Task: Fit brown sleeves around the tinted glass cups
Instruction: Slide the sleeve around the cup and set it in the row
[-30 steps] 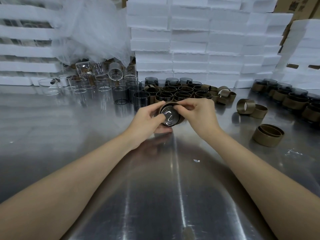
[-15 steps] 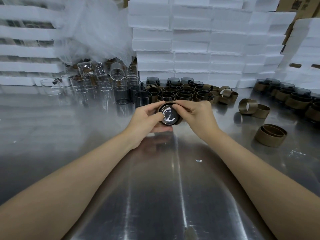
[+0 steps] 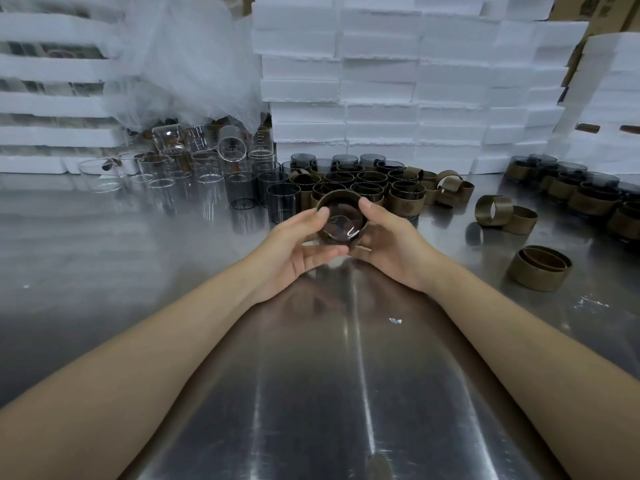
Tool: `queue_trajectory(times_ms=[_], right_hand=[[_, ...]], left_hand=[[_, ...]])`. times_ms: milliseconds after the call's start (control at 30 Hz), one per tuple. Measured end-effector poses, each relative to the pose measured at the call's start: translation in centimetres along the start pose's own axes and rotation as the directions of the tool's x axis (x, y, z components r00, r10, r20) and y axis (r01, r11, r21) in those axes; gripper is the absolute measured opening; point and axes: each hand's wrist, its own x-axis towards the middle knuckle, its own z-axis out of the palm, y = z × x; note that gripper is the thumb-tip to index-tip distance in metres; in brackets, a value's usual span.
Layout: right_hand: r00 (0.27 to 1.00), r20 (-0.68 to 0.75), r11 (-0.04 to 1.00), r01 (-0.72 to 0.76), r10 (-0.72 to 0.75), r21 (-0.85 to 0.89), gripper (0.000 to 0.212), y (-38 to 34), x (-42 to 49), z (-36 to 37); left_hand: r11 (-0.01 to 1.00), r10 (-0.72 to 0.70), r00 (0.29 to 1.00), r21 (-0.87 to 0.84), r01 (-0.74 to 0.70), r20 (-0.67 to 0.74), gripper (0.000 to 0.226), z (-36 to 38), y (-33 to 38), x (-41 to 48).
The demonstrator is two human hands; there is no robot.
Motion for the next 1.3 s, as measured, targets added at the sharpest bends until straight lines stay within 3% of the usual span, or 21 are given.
queue_trajectory(times_ms=[167,333,633,1033,1200,1300], right_hand=[[0.995,-0.034,0.965,-0.085,0.096,0.249,0.058,-0.8,-0.1,1.2],[0.979,-0.098,0.873,-0.113,0.18,0.475,0.05,-1.0,0.1,2.2],[0.974,-0.117,0.779,-0.083,0.197,0.621,0.034,-1.1,0.6,2.9],[0.987,-0.109,0.762,-0.018,0.115,0.648,0.026,-0.9,0.8,2.7],[0.992,-0.127,0.888,0.052,0.007,0.457,0.039,-0.5,0.6,2.7],[0.992,-0.11,0.91,-0.012,0.064,0.415,0.06,-0.5,0.5,2.4]], left_hand=[[0.995,-0.1,0.994,0.003,0.1,-0.046,0.036,0.0,0.5,0.0],[0.988,-0.151,0.982,-0.057,0.146,-0.112,0.038,0.4,0.7,0.1],[0.962,-0.208,0.973,-0.197,0.186,-0.095,0.033,0.5,0.7,0.3],[0.955,-0.169,0.983,-0.259,0.147,-0.068,0.031,0.3,0.6,0.6],[0.995,0.06,0.994,-0.08,-0.068,-0.096,0.032,0.2,-0.7,0.6],[0.98,0.196,0.966,0.079,-0.185,-0.169,0.057,0.3,-0.8,0.7]])
